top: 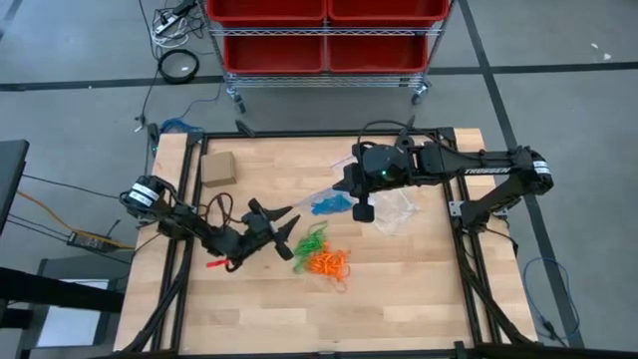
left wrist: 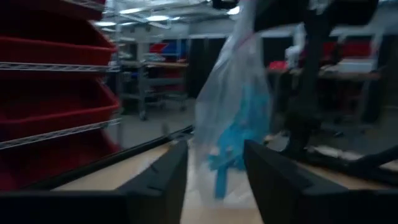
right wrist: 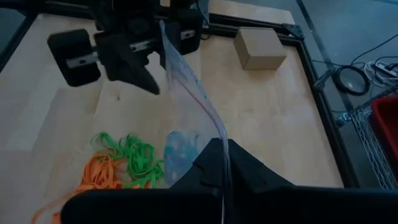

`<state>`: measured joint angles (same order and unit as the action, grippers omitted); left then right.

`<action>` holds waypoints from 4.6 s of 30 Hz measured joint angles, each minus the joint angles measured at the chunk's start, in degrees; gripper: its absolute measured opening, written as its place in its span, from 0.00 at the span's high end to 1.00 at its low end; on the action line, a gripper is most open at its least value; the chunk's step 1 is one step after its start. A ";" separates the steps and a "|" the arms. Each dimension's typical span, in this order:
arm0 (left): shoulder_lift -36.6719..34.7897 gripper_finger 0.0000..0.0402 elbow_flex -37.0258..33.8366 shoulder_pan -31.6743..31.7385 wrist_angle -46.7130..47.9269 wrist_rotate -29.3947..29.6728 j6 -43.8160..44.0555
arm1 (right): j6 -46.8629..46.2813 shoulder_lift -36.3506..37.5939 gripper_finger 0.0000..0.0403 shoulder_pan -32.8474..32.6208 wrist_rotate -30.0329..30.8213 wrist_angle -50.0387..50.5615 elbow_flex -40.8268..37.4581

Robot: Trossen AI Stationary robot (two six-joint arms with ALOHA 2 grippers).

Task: Sort rubber bands
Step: Close the top left transparent zip bag

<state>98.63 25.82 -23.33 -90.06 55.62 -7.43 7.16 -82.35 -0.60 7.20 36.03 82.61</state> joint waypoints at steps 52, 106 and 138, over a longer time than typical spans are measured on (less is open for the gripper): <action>-5.47 0.97 6.19 -1.91 1.18 0.63 -23.42 | -0.04 -0.02 1.00 0.00 -0.90 0.90 -0.09; -27.89 1.00 32.80 6.92 102.40 -23.13 -3.88 | -0.02 -0.02 1.00 -1.28 -8.31 5.90 -0.11; -36.87 0.47 12.02 4.06 69.72 -20.00 4.73 | 0.41 -0.02 1.00 -1.55 -8.29 3.45 -0.11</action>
<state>61.76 37.84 -19.27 -20.34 35.62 -2.70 7.57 -82.37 -2.15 -1.09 39.48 82.50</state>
